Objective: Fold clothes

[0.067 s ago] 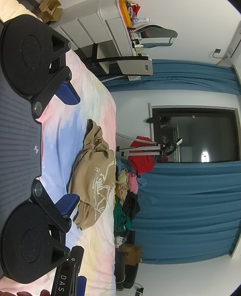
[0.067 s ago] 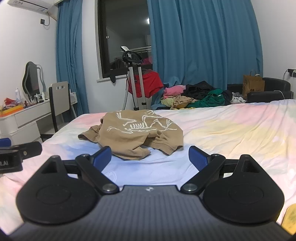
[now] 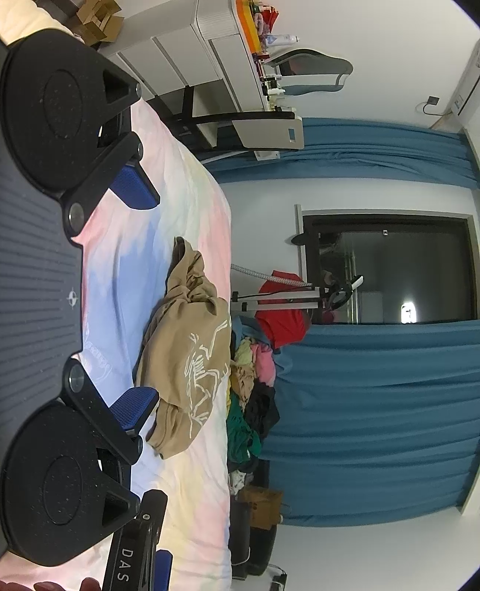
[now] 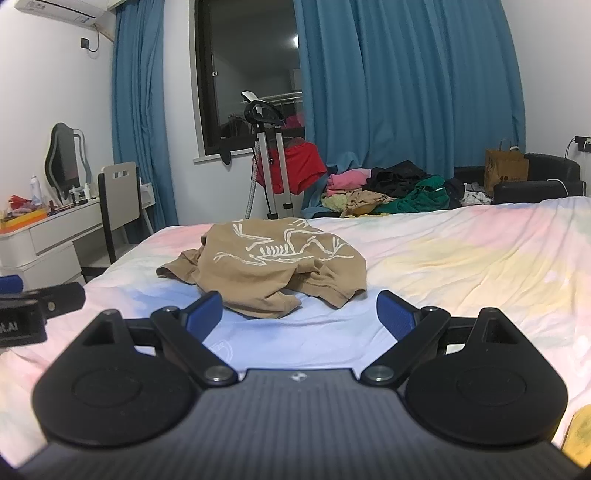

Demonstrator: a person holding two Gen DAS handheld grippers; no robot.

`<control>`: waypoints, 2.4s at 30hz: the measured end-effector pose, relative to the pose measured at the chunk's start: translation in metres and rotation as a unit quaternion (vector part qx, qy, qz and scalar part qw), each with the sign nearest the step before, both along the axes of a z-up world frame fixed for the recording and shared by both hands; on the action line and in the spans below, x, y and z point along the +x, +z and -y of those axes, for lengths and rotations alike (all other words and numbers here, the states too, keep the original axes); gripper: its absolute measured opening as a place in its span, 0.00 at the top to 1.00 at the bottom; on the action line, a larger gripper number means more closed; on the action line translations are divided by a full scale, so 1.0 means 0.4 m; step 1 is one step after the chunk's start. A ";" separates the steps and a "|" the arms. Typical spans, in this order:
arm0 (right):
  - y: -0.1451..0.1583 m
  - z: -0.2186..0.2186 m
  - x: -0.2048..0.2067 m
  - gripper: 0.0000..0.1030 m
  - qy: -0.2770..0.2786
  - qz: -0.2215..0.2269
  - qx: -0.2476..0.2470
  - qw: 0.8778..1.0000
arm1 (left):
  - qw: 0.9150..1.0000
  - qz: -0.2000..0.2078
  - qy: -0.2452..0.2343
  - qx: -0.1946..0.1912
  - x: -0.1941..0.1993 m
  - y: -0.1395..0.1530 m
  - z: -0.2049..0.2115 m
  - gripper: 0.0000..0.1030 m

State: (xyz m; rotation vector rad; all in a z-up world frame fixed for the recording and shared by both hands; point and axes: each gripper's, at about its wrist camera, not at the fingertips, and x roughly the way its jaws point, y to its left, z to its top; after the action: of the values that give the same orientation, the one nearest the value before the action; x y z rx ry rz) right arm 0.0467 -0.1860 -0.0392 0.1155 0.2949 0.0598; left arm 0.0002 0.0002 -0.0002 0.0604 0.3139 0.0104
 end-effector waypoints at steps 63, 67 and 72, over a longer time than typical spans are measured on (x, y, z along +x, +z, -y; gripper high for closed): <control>0.087 0.042 -0.035 0.11 -0.036 0.039 0.023 0.998 | 0.998 -0.014 -0.054 0.033 0.032 -0.093 0.058 0.00; 0.156 0.069 0.004 0.11 -0.033 0.040 0.036 0.998 | 0.994 -0.052 -0.079 0.048 0.067 -0.138 0.100 0.00; 0.225 0.150 0.020 0.11 -0.024 0.058 0.094 0.994 | 0.984 -0.099 -0.117 0.086 0.154 -0.201 0.163 0.01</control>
State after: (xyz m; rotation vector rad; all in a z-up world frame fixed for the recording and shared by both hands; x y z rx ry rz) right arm 0.0545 -0.2460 0.0507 0.3052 0.1701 0.0454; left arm 0.0619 -0.0650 -0.0807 0.2705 0.5036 -0.2041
